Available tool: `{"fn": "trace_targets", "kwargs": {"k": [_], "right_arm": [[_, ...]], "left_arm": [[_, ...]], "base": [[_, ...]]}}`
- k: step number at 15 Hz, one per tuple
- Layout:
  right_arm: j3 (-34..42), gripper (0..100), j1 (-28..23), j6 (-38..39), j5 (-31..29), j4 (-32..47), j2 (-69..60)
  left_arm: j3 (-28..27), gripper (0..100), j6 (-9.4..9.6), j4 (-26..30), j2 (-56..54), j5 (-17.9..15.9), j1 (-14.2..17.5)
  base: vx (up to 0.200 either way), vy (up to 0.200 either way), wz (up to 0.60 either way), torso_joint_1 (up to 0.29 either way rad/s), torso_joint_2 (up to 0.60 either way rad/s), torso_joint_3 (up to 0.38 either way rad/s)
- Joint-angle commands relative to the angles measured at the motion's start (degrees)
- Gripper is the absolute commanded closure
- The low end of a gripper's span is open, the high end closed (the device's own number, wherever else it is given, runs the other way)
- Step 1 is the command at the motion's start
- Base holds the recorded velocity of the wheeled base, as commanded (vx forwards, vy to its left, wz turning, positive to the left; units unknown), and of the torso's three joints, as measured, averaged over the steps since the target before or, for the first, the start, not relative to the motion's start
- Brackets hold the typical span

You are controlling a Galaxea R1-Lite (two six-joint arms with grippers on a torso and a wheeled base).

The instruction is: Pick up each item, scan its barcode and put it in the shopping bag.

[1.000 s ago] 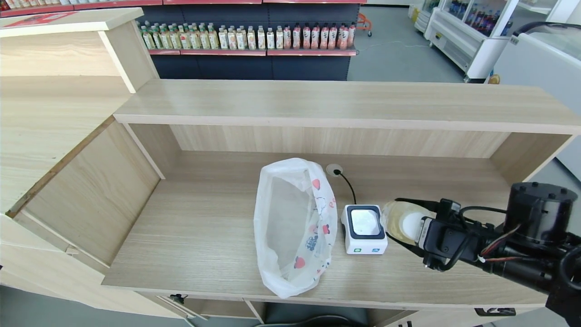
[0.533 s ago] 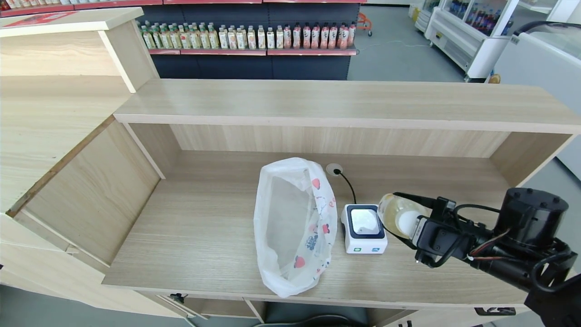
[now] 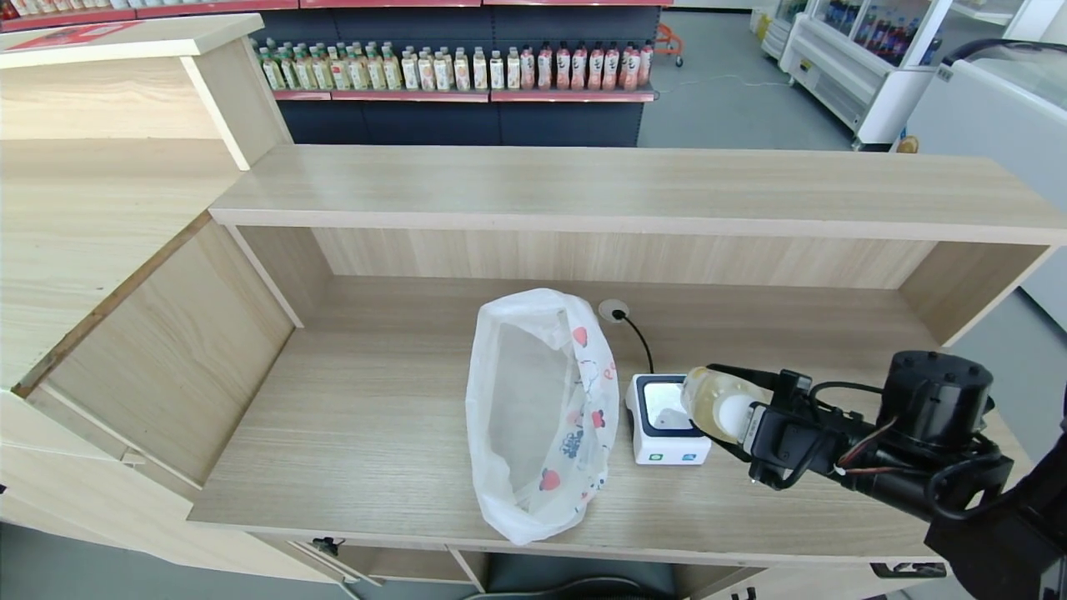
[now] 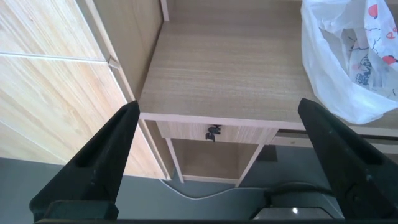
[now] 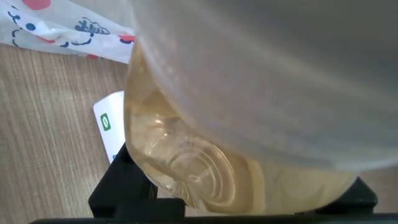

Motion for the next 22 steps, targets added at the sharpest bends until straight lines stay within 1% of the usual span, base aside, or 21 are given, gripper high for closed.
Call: {"fn": "trace_targets", "kwargs": {"k": [1,4,8,13,17,22], "right_arm": [[-1.91,100,-0.13,0.05,2.12,-1.09,3.69],[-4.28,100,-1.36,-0.04,5.98,-1.79,6.50],[-6.30,100,-2.59,-0.13,8.53,-4.78,10.19],[-9.82,100,-2.67,0.05,11.17,-6.45,13.71],[-9.91,100,-3.99,-0.13,11.52,-6.62,14.85],[-10.79,100,-4.26,-0.13,11.52,-6.62,15.29]], "left_arm": [[0.01,0,0.00,-0.01,-0.02,0.02,0.00],[0.10,0,0.00,-0.01,-0.02,0.02,0.00],[0.01,0,0.00,-0.01,-0.02,0.02,0.00],[0.01,0,0.00,-0.01,-0.02,0.02,0.00],[0.01,0,0.00,-0.01,-0.02,0.02,0.00],[0.01,0,0.00,-0.01,-0.02,0.02,0.00]], "base": [[0.000,0.000,0.00,0.000,0.00,0.000],[0.000,0.000,0.00,0.000,0.00,0.000],[0.000,0.000,0.00,0.000,0.00,0.000],[0.000,0.000,0.00,0.000,0.00,0.000],[0.000,0.000,0.00,0.000,0.00,0.000],[0.000,0.000,0.00,0.000,0.00,0.000]]}}
